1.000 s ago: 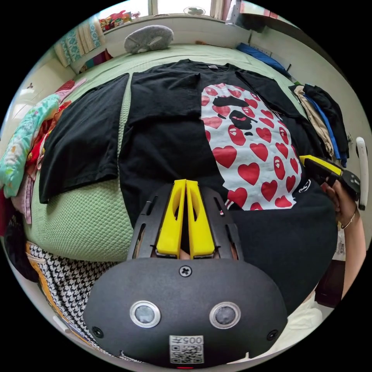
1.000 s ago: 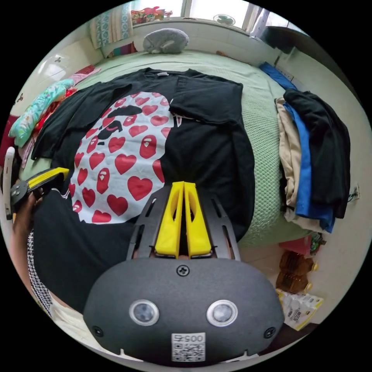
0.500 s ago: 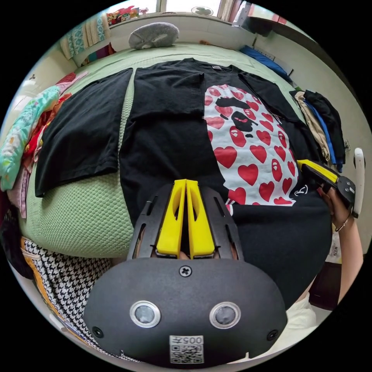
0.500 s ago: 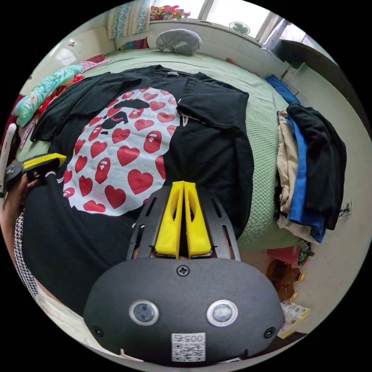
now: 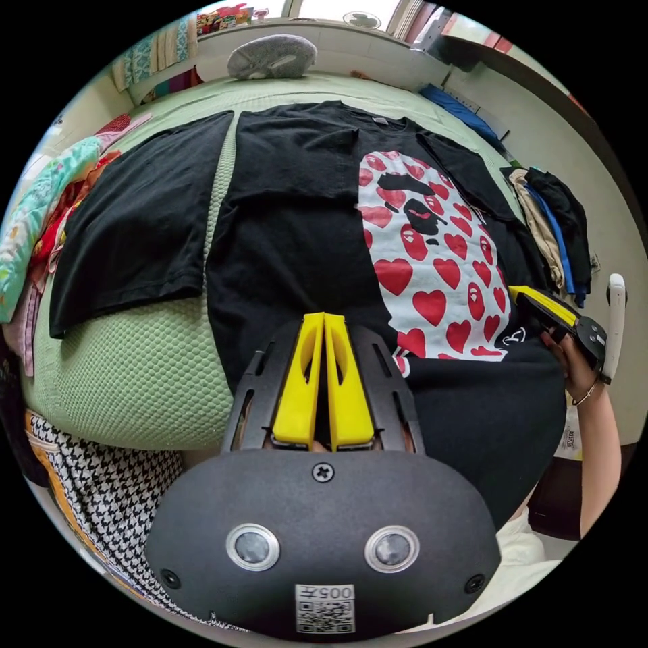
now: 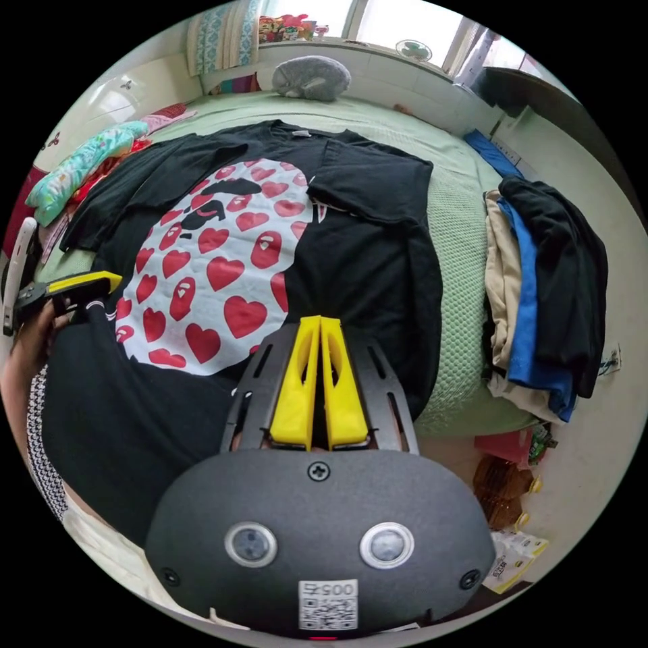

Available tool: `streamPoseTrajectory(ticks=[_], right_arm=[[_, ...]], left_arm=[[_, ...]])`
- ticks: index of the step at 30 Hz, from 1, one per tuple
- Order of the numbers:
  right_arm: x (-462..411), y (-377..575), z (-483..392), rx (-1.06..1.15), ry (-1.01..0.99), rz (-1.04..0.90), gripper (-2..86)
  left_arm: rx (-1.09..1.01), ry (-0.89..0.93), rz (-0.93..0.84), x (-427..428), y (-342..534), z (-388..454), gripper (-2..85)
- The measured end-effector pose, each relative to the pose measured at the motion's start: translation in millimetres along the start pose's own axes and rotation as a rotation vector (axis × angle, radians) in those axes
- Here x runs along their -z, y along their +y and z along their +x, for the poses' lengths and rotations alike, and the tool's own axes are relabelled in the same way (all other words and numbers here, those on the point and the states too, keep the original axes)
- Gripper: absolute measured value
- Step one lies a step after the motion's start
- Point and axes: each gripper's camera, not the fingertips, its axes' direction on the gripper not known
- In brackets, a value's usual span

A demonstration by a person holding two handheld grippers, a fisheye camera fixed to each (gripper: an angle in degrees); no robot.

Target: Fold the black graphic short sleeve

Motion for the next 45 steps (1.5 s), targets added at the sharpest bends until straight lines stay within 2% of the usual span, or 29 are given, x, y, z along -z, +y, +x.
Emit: streamPoseTrajectory(ticks=[5,11,19,23,27,34,41,45], right_arm=[[5,18,13,-0.036,-0.069,0.045,-1.5],[10,29,22,-0.078,-0.11,0.041,-1.5],[20,46,16,-0.024,-0.046,0.069,-1.3],[28,54,23,-0.03,-0.099,0.072,-1.0],[38,59,32,-0.041,-0.16,0.014,-0.9],[66,81,27,-0.022,-0.129,-0.156,-0.9],[146,157,19,-0.102,0.066,0.121,-1.1],[160,191,20,-0.152,0.141,0.164,-1.1]], left_arm=[[0.009,0.073,0.031,16,13,-17,-0.5],[0.0,0.034,0.015,33,19,-18,-0.5],[0.03,0.085,0.028,57,35,-32,-0.3],[0.007,0.065,0.049,71,44,-32,-0.3],[0.03,0.109,0.046,83,51,-41,-0.4],[0.017,0.171,0.004,119,69,-43,-0.6],[-0.103,0.13,0.152,206,139,-1,-0.6],[-0.08,0.023,0.186,232,167,12,-0.6]])
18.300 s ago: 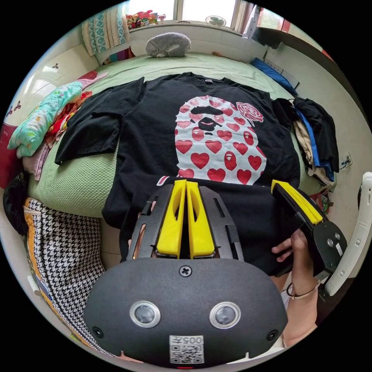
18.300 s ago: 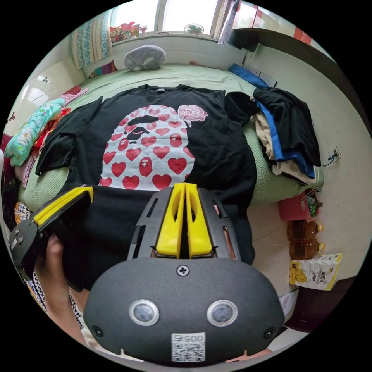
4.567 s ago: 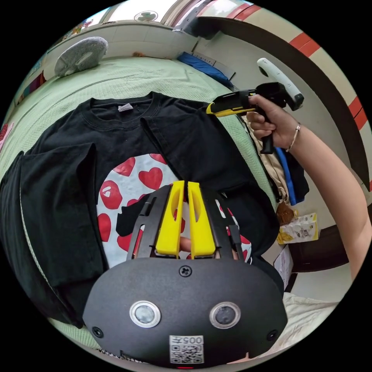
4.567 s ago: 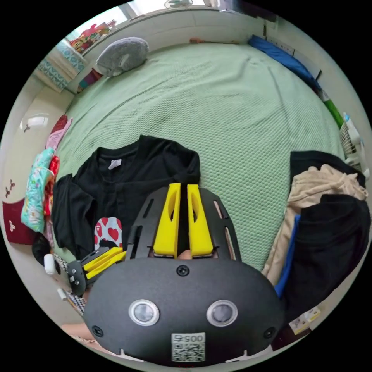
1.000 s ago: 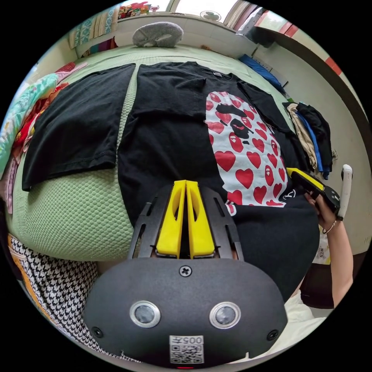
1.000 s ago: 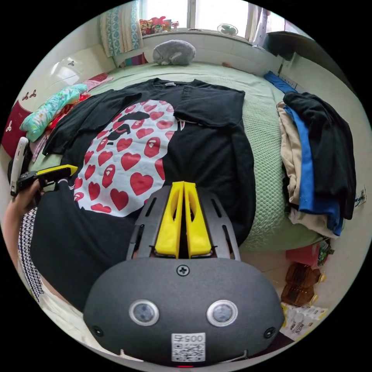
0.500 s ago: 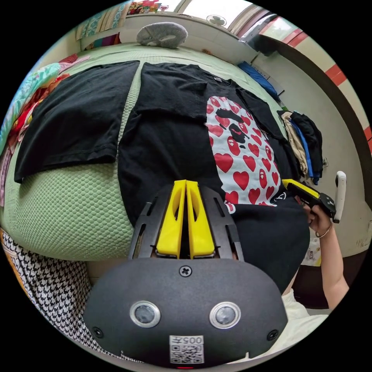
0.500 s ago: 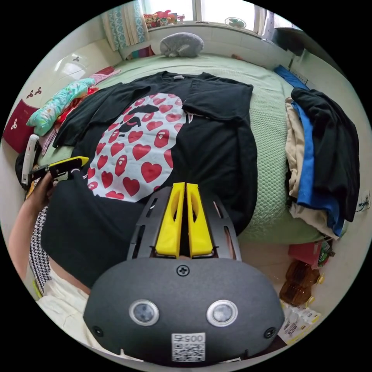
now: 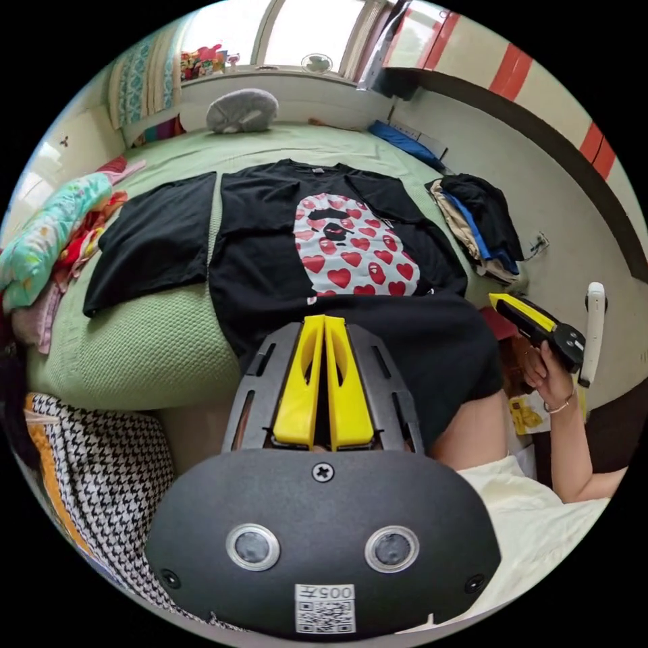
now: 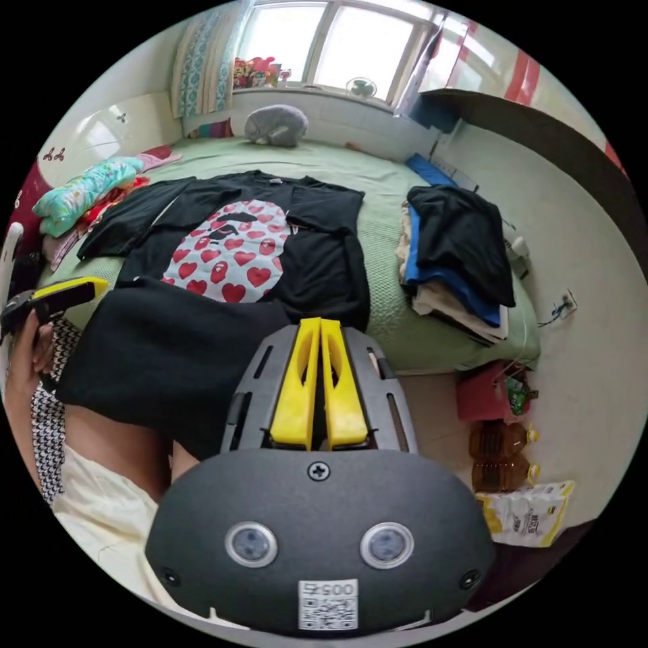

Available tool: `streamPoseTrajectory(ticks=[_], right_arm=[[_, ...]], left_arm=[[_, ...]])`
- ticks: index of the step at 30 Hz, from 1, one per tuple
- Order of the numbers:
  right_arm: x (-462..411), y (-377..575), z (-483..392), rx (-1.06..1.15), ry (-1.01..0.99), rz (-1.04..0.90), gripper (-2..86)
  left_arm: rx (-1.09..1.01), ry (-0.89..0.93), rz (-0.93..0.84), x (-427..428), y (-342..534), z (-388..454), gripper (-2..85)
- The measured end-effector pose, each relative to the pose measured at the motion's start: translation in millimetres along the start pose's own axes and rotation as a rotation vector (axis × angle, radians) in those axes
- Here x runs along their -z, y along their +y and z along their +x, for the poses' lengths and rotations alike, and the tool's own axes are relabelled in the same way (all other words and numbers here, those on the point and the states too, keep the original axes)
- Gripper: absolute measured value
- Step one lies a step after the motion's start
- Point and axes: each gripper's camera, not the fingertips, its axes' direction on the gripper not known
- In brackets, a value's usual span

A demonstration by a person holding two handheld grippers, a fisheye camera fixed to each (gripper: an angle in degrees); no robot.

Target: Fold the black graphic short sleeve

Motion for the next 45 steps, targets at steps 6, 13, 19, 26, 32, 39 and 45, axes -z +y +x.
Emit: streamPoseTrajectory(ticks=[6,13,19,26,32,39,45], right_arm=[[13,44,52,-0.07,-0.159,-0.001,-0.5],[24,59,101,-0.201,-0.222,0.023,1.6],[28,47,92,-0.069,-0.253,0.025,9.2],[23,45,108,-0.046,-0.418,-0.036,9.6],[25,48,128,-0.009,-0.566,-0.068,10.8],[29,49,140,-0.024,-0.633,-0.096,7.8],[34,51,148,-0.02,-0.67,-0.103,5.8]], left_arm=[[0.055,0.031,0.034,33,37,-23,-0.3],[0.138,0.009,0.117,63,63,-58,0.5],[0.088,0.067,0.188,72,52,-62,12.9],[0.029,0.178,0.022,55,55,-68,22.5],[-0.015,0.207,0.002,57,59,-64,22.5],[-0.015,0.305,-0.024,51,51,-56,19.5],[-0.006,0.307,-0.02,53,48,-52,17.9]])
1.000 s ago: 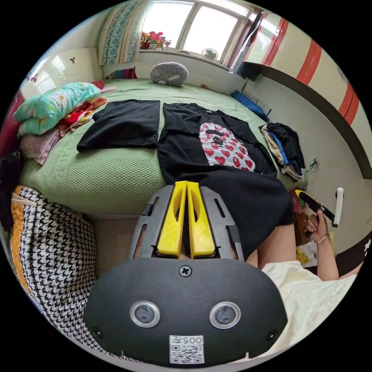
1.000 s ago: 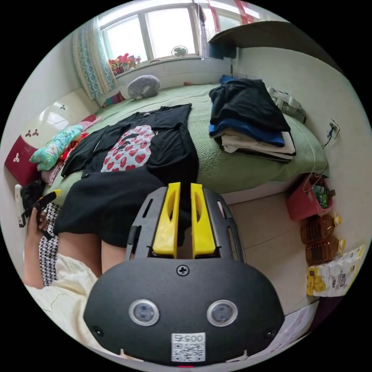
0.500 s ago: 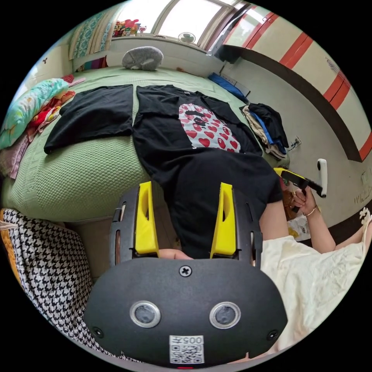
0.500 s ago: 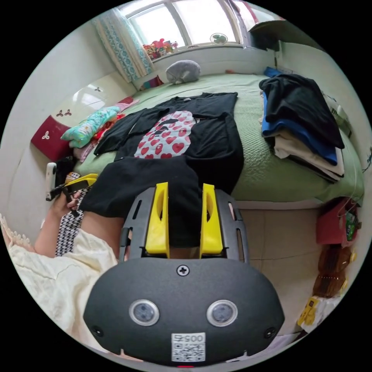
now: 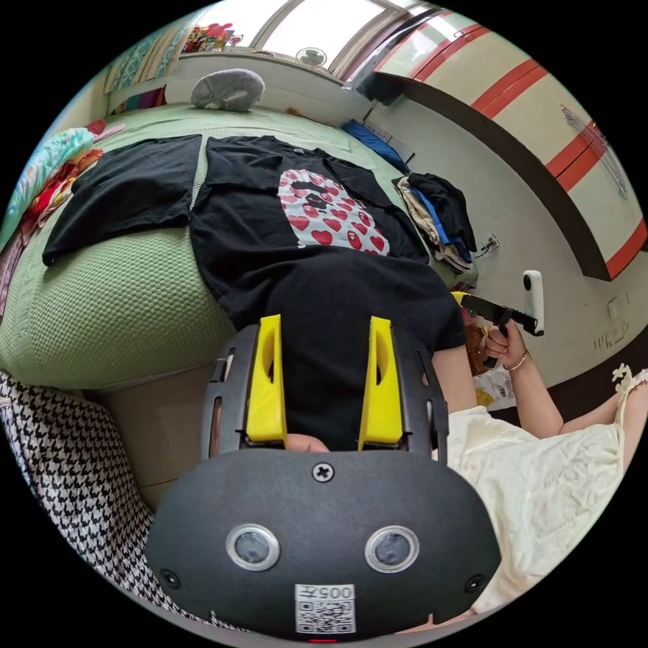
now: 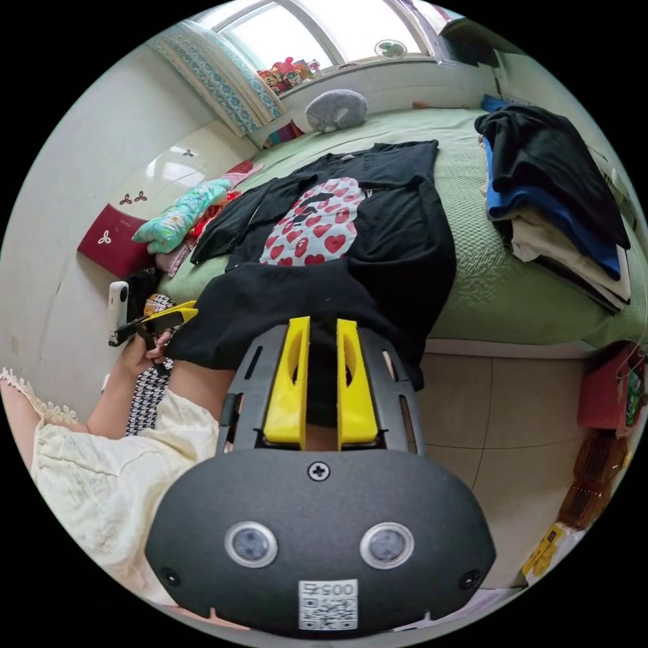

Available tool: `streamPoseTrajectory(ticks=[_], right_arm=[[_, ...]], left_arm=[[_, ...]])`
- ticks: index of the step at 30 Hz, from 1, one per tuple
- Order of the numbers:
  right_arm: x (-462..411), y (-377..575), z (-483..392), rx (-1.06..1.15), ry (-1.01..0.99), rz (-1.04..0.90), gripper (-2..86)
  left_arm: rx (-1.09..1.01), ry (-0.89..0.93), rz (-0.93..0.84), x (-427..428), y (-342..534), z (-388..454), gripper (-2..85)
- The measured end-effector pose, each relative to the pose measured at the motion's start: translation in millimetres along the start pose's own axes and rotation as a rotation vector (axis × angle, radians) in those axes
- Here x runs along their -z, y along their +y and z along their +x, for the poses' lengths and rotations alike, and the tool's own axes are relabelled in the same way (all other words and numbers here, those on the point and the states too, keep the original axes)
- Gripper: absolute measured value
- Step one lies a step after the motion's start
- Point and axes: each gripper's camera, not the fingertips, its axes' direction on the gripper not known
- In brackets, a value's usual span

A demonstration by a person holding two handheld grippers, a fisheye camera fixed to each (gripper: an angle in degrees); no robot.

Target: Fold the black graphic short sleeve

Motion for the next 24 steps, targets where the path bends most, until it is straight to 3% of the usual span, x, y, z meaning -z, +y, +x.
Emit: streamPoseTrajectory(ticks=[9,16,24], right_arm=[[8,2,2,0.017,-0.027,-0.005,0.6],[9,9,-9,0.04,0.007,0.045,-1.6],[25,-21,-43,0.117,0.107,0.154,-1.6]], left_arm=[[-0.02,-0.004,-0.038,6,-13,3,15.7],[0.02,0.079,-0.007,18,-21,-4,3.6],[-0.087,-0.101,0.08,37,-53,25,2.2]])
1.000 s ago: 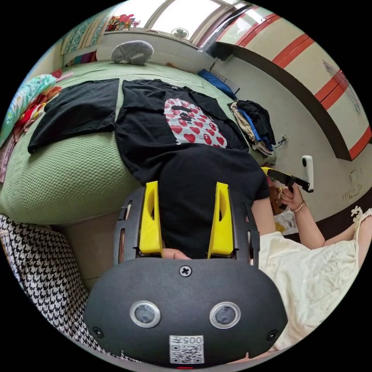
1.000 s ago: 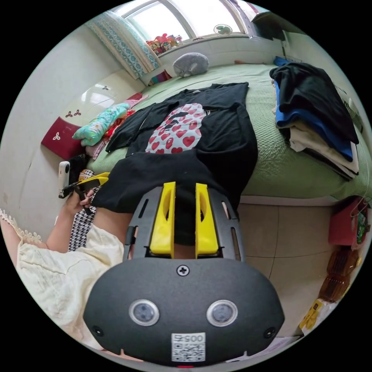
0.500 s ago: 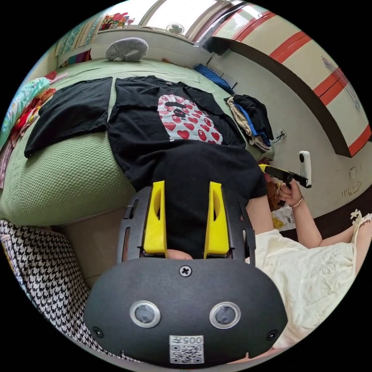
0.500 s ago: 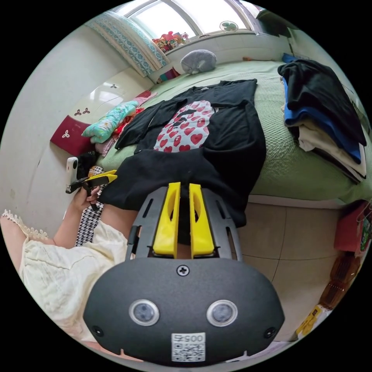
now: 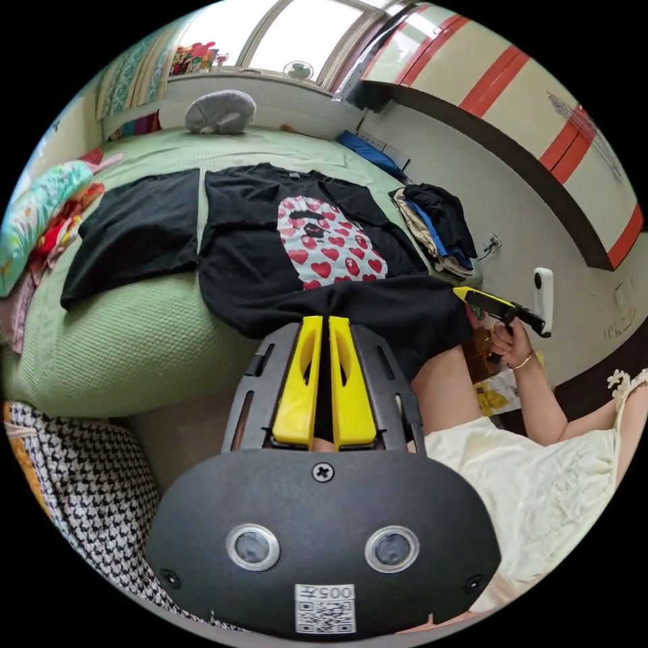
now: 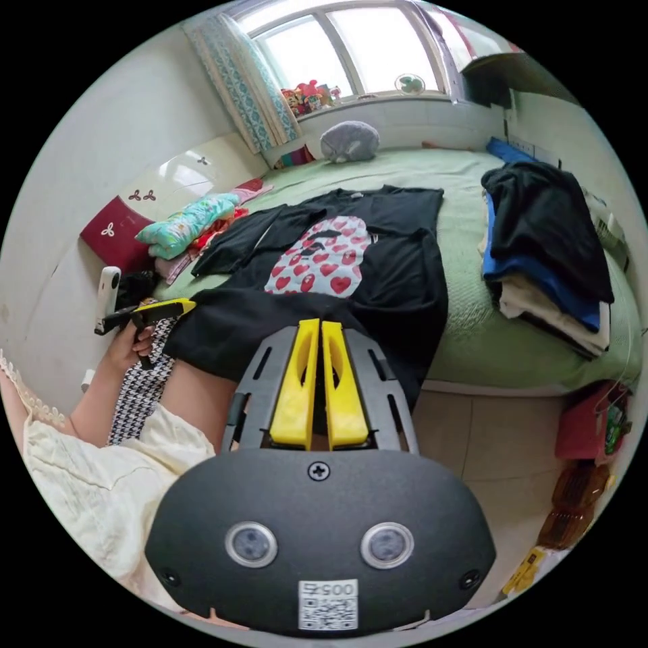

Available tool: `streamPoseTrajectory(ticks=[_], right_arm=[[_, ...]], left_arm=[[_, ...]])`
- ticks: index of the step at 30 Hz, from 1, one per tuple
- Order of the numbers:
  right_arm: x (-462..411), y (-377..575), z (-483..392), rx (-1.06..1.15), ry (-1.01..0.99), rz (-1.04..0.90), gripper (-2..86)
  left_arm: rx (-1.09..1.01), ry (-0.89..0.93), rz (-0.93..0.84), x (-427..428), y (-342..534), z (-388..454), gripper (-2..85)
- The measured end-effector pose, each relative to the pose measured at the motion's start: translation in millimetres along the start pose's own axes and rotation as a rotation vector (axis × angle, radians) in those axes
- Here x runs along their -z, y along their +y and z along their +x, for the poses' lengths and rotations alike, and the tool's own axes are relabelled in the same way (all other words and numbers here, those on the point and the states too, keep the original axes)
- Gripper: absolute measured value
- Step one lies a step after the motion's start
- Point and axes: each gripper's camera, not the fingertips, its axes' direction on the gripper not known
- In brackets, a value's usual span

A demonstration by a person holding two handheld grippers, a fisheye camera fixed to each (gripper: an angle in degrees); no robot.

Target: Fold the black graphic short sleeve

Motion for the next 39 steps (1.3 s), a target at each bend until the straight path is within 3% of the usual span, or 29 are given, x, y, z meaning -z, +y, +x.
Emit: streamPoseTrajectory(ticks=[6,10,17,28,34,39], right_arm=[[0,-77,-18,-0.006,0.111,0.126,-1.6],[-55,-116,-7,-0.106,0.201,-0.002,-1.4],[-51,-60,3,-0.182,0.243,-0.015,4.9],[-56,-5,10,-0.226,0.193,-0.089,8.5],[-80,-7,-15,-0.063,0.338,-0.165,9.0],[-85,-16,-11,-0.142,0.309,-0.129,8.4]], left_arm=[[-0.044,-0.101,0.12,10,-67,1,2.8],[0.025,-0.217,0.113,-19,-95,-19,6.7],[0.047,-0.276,0.035,-21,-60,-30,14.6],[0.14,-0.186,-0.007,-24,-48,-61,18.2],[0.096,-0.166,-0.027,-28,-62,-59,20.7],[0.132,-0.122,-0.042,-30,-72,-67,21.3]])
